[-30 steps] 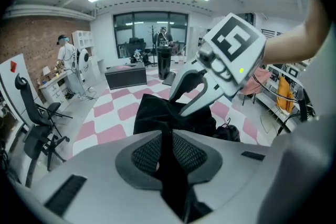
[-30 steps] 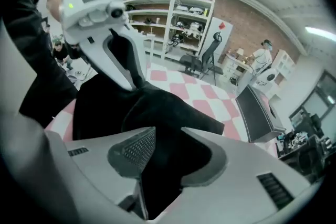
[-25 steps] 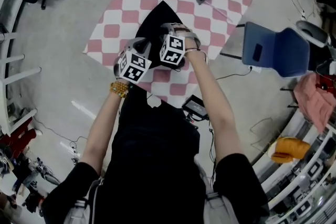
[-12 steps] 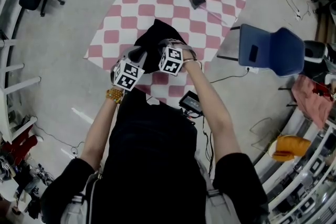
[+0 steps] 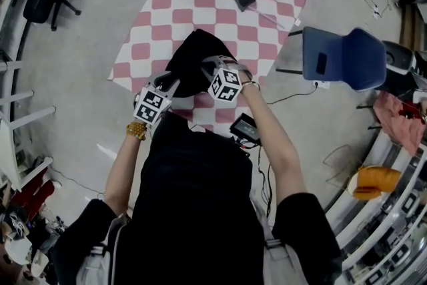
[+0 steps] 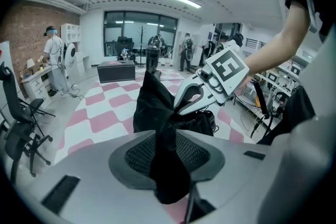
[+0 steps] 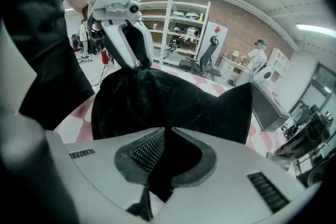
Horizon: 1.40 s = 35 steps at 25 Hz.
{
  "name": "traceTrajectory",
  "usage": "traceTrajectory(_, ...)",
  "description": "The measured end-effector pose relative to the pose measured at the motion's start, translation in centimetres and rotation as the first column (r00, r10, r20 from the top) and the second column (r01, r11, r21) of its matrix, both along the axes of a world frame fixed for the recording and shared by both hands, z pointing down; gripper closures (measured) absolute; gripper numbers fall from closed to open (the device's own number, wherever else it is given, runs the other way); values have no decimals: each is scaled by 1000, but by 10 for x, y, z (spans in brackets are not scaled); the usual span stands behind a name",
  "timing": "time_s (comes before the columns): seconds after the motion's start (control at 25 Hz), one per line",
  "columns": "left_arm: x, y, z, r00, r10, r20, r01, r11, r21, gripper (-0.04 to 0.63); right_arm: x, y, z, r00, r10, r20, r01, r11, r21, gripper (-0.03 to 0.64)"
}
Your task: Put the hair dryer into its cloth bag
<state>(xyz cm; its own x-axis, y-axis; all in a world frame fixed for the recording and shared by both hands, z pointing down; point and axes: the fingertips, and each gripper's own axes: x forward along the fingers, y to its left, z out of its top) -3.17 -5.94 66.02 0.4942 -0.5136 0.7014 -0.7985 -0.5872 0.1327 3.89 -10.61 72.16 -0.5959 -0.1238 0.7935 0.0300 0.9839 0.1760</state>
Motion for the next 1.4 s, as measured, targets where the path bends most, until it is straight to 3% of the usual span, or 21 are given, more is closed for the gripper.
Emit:
traceTrajectory(0.12, -2, 0, 1, 999, -13, -35, 14, 1000, 27, 486, 3, 11, -6, 998, -62, -16, 62, 997, 34, 592)
traceTrajectory(0.24, -1, -4, 1, 994, -59, -91, 62, 997, 34, 486, -14, 18, -40, 994, -77, 75, 69, 993, 98, 591)
traceTrajectory(0.36, 1, -8, 0, 995, -71, -63, 74, 996, 45, 486, -37, 43, -62, 983, -137, 124, 127, 988, 83, 547)
traceTrajectory(0.48, 6, -4, -5, 999, -48, -13, 48, 998, 33, 485, -46, 68, -49, 980, -192, 48, 188, 978, 88, 497)
traceTrajectory(0.6, -5, 7, -14, 999, -47, 18, 46, 998, 49, 485, -48, 69, -36, 989, -150, -13, 150, 977, 152, 502)
traceTrajectory(0.72, -21, 24, -6, 1000, -22, 17, 22, 999, 25, 485, -49, 75, -33, 992, -110, -59, 120, 969, 216, 554)
traceTrajectory(0.92, -27, 50, 16, 996, 76, -43, -78, 996, -33, 483, -56, 109, -23, 986, -86, -146, 118, 968, 223, 578)
traceTrajectory(1.24, -35, 71, 39, 994, 72, -81, -76, 996, -44, 480, -59, 124, -6, 970, -71, -231, 144, 937, 318, 578)
traceTrajectory(1.32, -32, 74, 40, 995, 72, -73, -75, 997, -30, 479, -53, 121, -12, 981, -28, -193, 86, 950, 301, 561)
traceTrajectory(1.4, -31, 78, 44, 996, 73, -55, -74, 997, -28, 479, -45, 117, -19, 986, 7, -169, 42, 958, 284, 484)
